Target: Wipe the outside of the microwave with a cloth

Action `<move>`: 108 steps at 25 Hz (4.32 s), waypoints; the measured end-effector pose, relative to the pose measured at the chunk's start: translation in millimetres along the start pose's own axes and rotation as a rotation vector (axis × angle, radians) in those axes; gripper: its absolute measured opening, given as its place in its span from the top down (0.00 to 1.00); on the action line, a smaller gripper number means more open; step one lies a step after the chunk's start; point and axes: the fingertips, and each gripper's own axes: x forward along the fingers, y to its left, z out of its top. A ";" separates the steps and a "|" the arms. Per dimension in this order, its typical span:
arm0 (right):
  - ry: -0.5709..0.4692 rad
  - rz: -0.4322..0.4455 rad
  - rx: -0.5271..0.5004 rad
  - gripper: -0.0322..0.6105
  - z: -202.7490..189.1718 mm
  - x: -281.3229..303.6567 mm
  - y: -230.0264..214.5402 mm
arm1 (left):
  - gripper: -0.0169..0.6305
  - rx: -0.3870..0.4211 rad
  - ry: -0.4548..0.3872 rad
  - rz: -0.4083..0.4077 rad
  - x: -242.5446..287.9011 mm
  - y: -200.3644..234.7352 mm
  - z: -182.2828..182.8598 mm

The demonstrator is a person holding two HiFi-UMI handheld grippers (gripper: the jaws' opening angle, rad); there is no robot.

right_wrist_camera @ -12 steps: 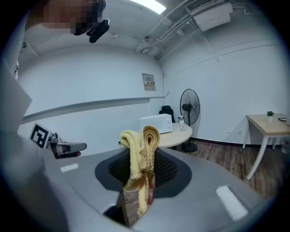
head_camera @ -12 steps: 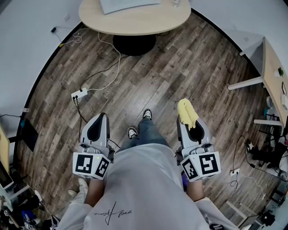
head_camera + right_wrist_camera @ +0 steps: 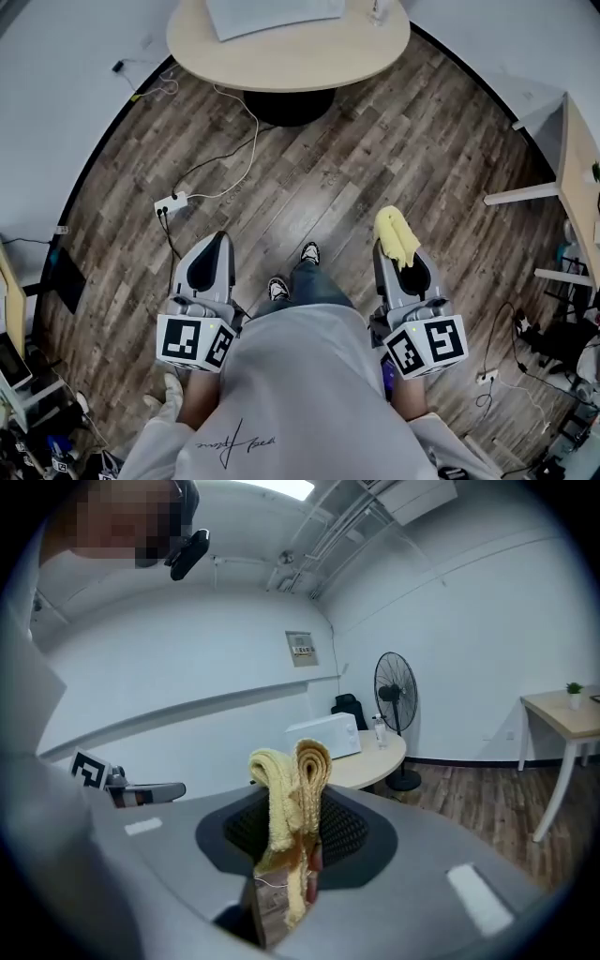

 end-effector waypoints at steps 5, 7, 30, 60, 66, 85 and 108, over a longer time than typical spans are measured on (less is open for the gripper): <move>0.009 0.042 0.003 0.76 13.3 36.3 -27.4 | 0.98 0.030 0.015 0.038 42.5 -4.7 12.4; 0.018 0.048 -0.001 0.75 15.6 48.3 -39.4 | 0.98 0.034 0.010 0.054 55.8 -7.1 15.6; 0.115 0.015 -0.027 0.75 28.3 123.8 -138.6 | 0.99 0.110 0.063 0.032 186.6 -33.5 27.5; 0.012 0.145 -0.074 0.76 149.2 384.2 -133.8 | 0.98 0.102 -0.046 -0.050 373.0 114.5 148.5; 0.022 0.236 -0.038 0.76 151.3 417.5 -110.4 | 0.99 0.051 -0.092 -0.030 377.1 145.9 156.4; -0.161 0.046 -0.123 0.76 218.3 545.1 -197.8 | 0.99 0.002 -0.097 0.140 371.9 206.2 162.1; -0.213 -0.127 0.042 0.76 239.9 702.2 -306.7 | 0.99 0.016 -0.035 0.142 418.4 202.1 169.2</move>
